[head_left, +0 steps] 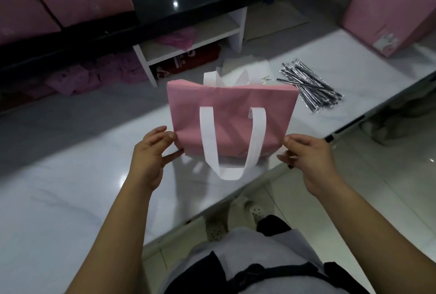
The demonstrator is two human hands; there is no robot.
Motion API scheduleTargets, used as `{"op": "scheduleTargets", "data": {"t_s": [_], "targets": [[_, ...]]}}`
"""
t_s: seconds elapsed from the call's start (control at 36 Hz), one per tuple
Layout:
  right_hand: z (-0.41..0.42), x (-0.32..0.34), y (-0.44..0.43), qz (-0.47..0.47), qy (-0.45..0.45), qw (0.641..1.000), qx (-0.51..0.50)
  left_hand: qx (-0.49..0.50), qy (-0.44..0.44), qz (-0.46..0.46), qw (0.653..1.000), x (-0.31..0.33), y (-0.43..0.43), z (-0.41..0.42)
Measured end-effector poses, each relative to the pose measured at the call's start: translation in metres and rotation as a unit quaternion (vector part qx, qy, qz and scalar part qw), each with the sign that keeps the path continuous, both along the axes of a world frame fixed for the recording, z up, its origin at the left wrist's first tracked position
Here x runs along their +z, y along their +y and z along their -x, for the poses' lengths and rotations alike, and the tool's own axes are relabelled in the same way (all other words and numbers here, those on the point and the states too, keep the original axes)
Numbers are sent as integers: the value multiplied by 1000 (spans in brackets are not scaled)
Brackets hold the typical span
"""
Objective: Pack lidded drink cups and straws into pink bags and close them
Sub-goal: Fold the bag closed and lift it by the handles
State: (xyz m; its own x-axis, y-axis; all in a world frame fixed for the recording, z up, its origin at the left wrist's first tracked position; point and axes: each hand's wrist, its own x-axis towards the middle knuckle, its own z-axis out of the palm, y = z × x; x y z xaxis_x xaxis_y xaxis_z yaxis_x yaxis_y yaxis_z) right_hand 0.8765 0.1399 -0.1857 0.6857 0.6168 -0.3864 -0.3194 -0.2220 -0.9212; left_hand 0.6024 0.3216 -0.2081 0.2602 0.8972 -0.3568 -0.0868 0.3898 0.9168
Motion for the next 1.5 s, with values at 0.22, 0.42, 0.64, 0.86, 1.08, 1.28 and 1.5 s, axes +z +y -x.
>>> {"op": "scheduleTargets", "data": {"t_s": [0.22, 0.42, 0.64, 0.86, 1.08, 1.28, 1.5], "targets": [[20, 1, -13, -11, -58, 991, 123, 30, 40, -1, 999, 13, 18, 13], [19, 10, -12, -24, -9, 896, 443, 129, -67, 17, 989, 36, 22, -1], [-51, 46, 27, -70, -56, 916, 391, 155, 108, 1, 982, 9, -36, -8], [-82, 51, 131, -29, -122, 930, 344, -184, 241, -98, 948, 3, -99, -26], [-47, 37, 254, -9, -114, 875, 470, -52, 305, -163, 937, 9, -98, -60], [-34, 27, 290, -27, -131, 845, 518, 96, 316, -113, 937, 12, -108, -21], [-61, 2, 243, -72, -50, 873, 480, 300, 285, -47, 909, 9, -110, -28]]}}
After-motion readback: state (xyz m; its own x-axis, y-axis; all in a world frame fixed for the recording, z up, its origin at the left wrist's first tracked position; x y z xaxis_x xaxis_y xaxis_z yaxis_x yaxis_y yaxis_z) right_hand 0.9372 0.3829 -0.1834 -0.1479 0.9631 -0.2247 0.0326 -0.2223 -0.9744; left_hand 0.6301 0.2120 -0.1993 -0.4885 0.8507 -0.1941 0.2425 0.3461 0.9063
